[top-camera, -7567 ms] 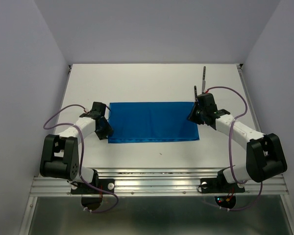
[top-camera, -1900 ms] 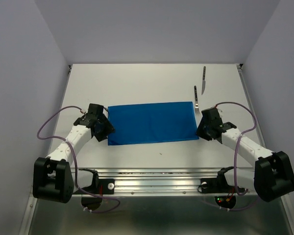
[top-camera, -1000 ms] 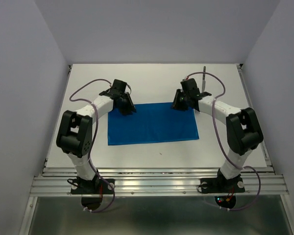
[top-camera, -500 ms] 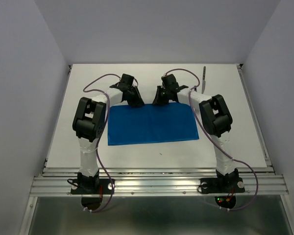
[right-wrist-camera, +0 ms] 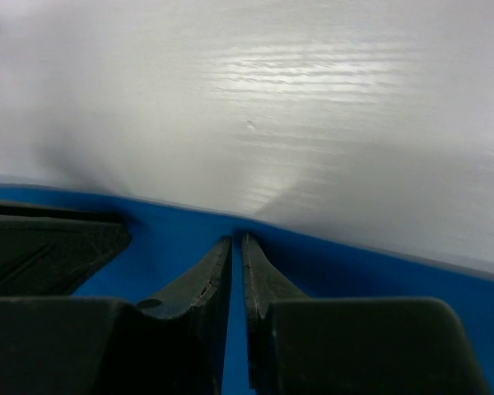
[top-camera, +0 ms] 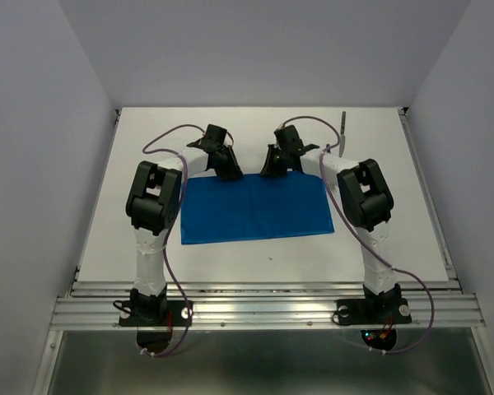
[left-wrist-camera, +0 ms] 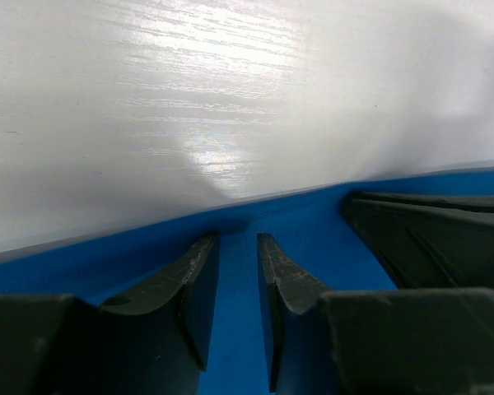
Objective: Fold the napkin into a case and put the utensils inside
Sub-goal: Smooth out the rectangle-folded napkin at the center of the board.
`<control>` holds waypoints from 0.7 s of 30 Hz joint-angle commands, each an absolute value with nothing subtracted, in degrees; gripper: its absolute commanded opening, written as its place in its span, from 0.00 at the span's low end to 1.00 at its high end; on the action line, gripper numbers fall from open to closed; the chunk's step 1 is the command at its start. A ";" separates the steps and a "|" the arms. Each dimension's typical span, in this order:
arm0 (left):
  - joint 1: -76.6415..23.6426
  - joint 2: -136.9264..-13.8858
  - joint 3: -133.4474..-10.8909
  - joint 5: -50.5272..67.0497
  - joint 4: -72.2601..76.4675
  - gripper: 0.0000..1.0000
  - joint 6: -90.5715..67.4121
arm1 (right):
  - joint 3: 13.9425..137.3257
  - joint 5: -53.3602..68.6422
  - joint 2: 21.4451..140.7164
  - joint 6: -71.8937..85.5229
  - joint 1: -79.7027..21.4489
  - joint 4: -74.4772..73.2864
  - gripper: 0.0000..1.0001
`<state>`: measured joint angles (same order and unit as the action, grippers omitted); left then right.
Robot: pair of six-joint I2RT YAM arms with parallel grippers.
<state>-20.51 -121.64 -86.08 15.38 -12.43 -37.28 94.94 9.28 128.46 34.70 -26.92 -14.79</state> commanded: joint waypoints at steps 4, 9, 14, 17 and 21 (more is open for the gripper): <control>-19.78 -121.73 -86.22 12.13 -14.85 0.37 -33.67 | 88.07 2.47 119.28 32.26 -21.63 -15.20 0.16; -19.78 -122.17 -87.01 12.30 -15.29 0.37 -32.78 | 83.77 1.50 116.37 31.11 -17.14 -15.12 0.16; -19.78 -121.99 -87.63 11.95 -16.00 0.37 -32.08 | 80.86 0.26 114.96 29.80 -14.16 -15.20 0.15; -19.78 -121.64 -87.89 11.52 -16.43 0.37 -31.64 | 79.28 -2.28 114.52 28.92 -12.75 -15.21 0.15; -19.69 -121.38 -88.24 10.72 -17.22 0.38 -31.03 | 77.79 -2.37 114.87 28.83 -11.34 -14.94 0.15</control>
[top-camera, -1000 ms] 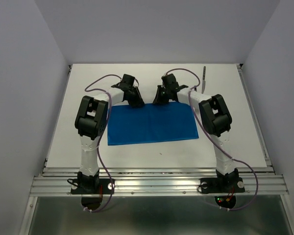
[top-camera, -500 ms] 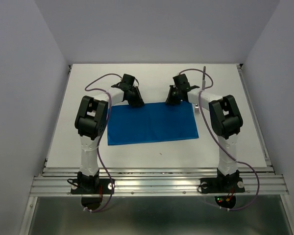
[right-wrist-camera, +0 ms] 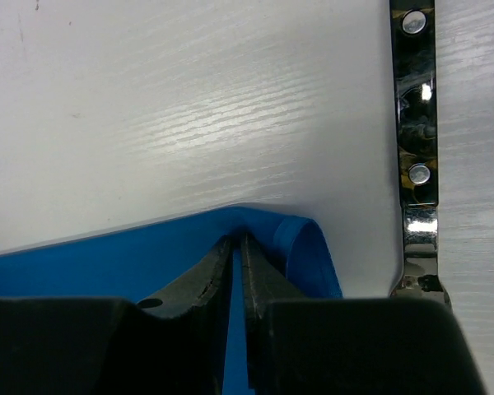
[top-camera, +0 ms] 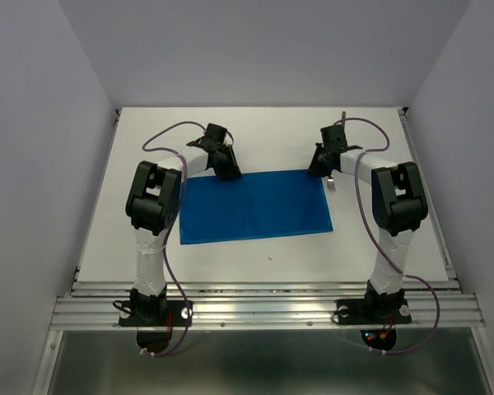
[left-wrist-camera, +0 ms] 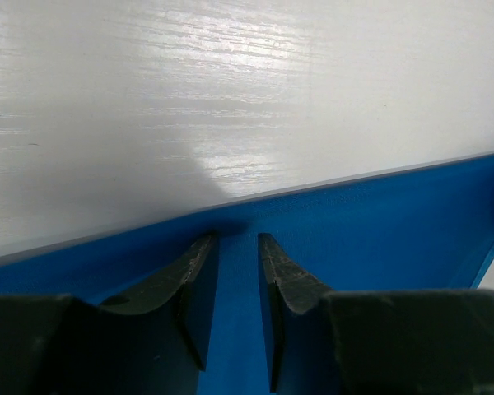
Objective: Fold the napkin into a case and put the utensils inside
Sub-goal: Smooth out the rectangle-folded napkin at the center of the board.
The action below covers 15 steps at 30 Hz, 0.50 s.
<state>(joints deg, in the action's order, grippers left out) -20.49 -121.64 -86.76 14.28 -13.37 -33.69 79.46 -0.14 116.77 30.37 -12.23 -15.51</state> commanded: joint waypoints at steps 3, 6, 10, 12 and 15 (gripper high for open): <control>-19.07 -120.94 -87.63 10.81 -17.40 0.38 -30.85 | 76.82 -2.37 114.96 28.83 -10.11 -14.68 0.14; -17.85 -119.97 -86.67 10.63 -17.40 0.38 -30.67 | 76.29 -2.90 115.31 28.83 -9.59 -14.59 0.13; -15.56 -118.22 -84.91 10.29 -17.58 0.38 -29.97 | 75.33 -2.73 115.66 28.92 -8.36 -14.24 0.12; -14.41 -117.51 -83.59 9.85 -17.75 0.38 -29.71 | 74.88 -2.64 115.49 28.92 -8.35 -14.06 0.12; -12.05 -116.54 -81.48 9.06 -17.75 0.38 -29.53 | 74.18 -2.46 115.14 28.92 -7.82 -13.80 0.12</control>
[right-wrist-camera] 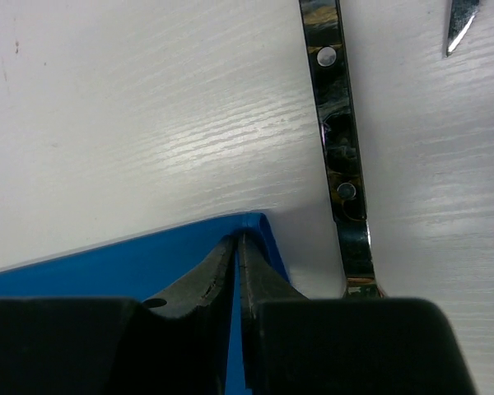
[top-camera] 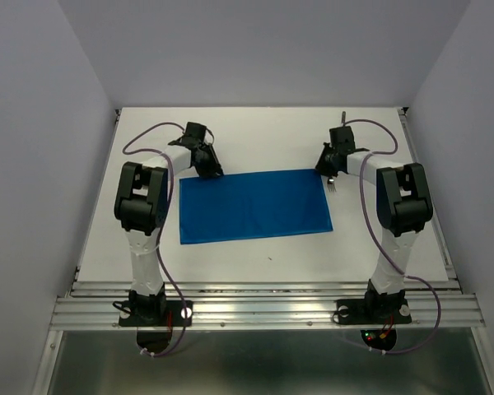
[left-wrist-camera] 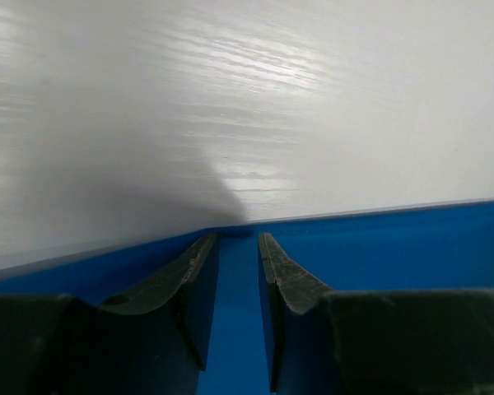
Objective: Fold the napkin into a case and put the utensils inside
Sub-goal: Smooth out the rectangle-folded napkin at the center of the board.
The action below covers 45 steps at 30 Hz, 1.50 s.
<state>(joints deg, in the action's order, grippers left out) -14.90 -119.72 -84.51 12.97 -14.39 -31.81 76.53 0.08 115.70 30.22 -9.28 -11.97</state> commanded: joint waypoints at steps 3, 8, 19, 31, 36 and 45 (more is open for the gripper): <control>-9.50 -115.75 -79.64 8.27 -17.75 0.38 -29.53 | 73.83 -2.46 114.79 28.74 -7.29 -13.71 0.12; -6.34 -113.82 -77.17 6.33 -18.37 0.38 -29.09 | 73.57 -2.46 114.52 28.65 -7.29 -13.71 0.12; -2.47 -111.09 -75.67 3.34 -19.78 0.38 -28.48 | 73.04 -2.64 113.82 28.83 -7.29 -13.80 0.12; -2.02 -111.09 -75.59 2.20 -19.78 0.38 -28.92 | 72.60 -2.55 113.03 29.09 -7.29 -13.80 0.12; -2.02 -113.99 -79.09 2.02 -21.53 0.38 -28.65 | 72.60 -1.15 112.33 29.36 -7.29 -13.80 0.12; -2.29 -106.62 -81.39 3.69 -22.33 0.41 -27.95 | 74.00 1.85 105.21 29.97 -7.29 -14.33 0.28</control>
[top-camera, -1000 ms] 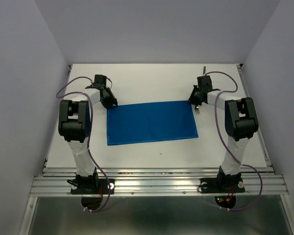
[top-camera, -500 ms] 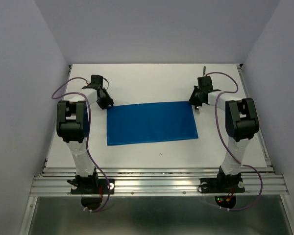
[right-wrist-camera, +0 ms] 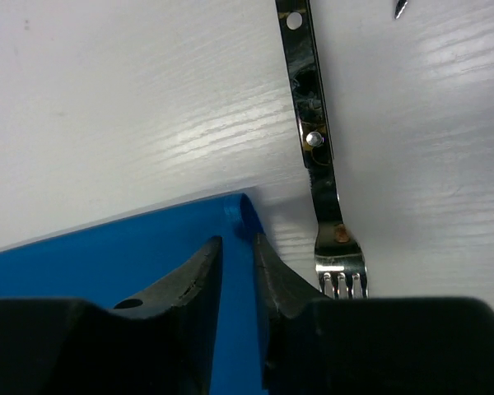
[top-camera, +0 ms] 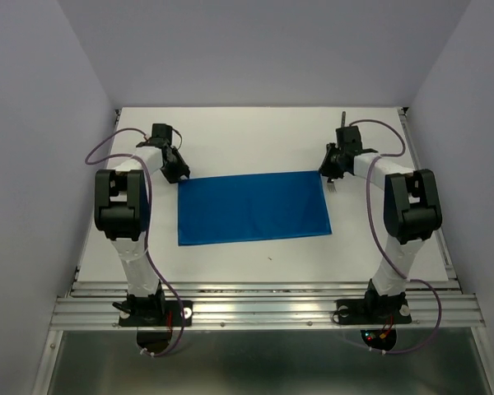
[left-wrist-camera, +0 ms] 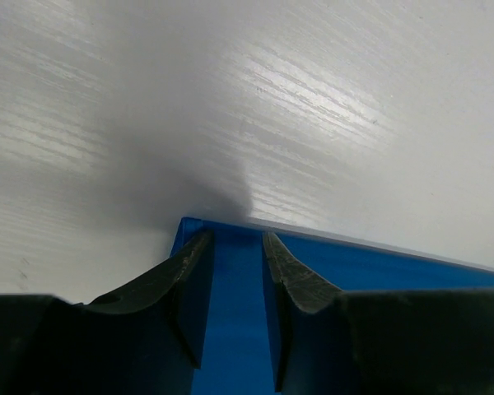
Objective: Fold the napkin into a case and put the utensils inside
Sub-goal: Smooth out the rectangle-folded napkin at the center of the board, then pick up the rectangle-folded napkin at the center of the board.
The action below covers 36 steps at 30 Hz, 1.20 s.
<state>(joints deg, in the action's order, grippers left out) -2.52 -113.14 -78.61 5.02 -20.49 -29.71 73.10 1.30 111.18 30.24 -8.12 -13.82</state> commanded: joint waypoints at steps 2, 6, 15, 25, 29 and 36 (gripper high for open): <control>-2.29 -103.47 -79.99 3.78 -21.28 0.44 -27.42 | 74.09 1.76 102.41 29.80 -7.29 -14.41 0.35; -2.29 -99.06 -76.57 2.03 -21.80 0.53 -26.98 | 72.34 0.27 98.09 28.57 -7.29 -15.29 0.41; -2.29 -92.55 -65.14 -4.56 -25.13 0.63 -28.21 | 63.03 -0.53 88.51 28.12 -7.29 -16.61 0.46; -2.29 -91.14 -54.41 -3.17 -22.33 0.61 -29.27 | 58.10 0.53 85.34 27.42 -7.29 -17.31 0.47; -2.37 -91.67 -52.65 -1.85 -20.92 0.61 -29.44 | 57.39 0.88 85.43 27.60 -7.29 -17.14 0.47; -3.69 -92.46 -50.36 -0.26 -19.07 0.52 -30.76 | 57.30 0.88 85.25 27.69 -7.29 -17.05 0.47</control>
